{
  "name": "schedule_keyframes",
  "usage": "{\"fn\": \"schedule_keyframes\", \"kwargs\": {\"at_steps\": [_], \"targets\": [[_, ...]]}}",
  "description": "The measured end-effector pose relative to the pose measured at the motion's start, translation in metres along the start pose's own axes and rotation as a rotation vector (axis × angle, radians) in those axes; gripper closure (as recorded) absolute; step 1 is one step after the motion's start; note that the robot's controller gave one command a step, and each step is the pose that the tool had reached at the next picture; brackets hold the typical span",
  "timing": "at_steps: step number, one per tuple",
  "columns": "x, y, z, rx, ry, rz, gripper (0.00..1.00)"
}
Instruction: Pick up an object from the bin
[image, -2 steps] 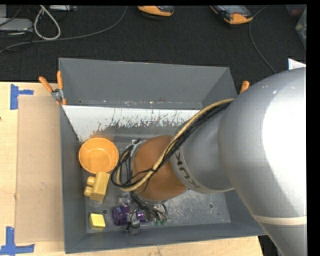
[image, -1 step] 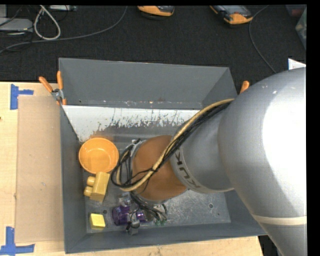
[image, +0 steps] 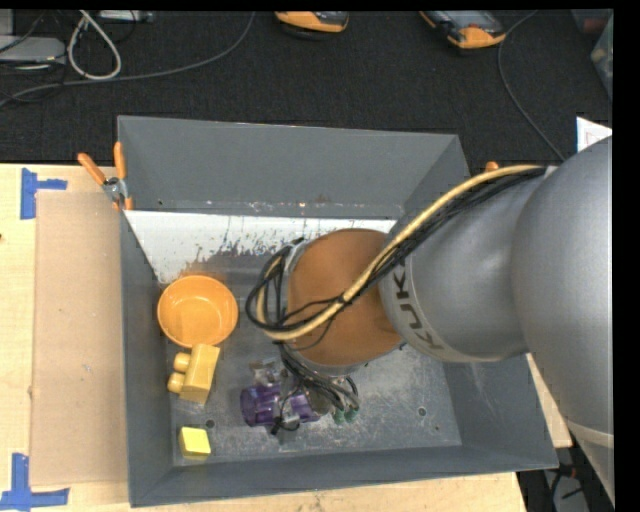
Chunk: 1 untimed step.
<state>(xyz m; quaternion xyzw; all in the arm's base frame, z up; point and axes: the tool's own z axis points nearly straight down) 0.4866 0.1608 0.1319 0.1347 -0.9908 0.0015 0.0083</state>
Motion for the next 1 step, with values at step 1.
{"fn": "schedule_keyframes", "kwargs": {"at_steps": [1], "targets": [[-0.0194,0.0428,-0.0688,-0.004,0.000,0.020,1.00]]}}
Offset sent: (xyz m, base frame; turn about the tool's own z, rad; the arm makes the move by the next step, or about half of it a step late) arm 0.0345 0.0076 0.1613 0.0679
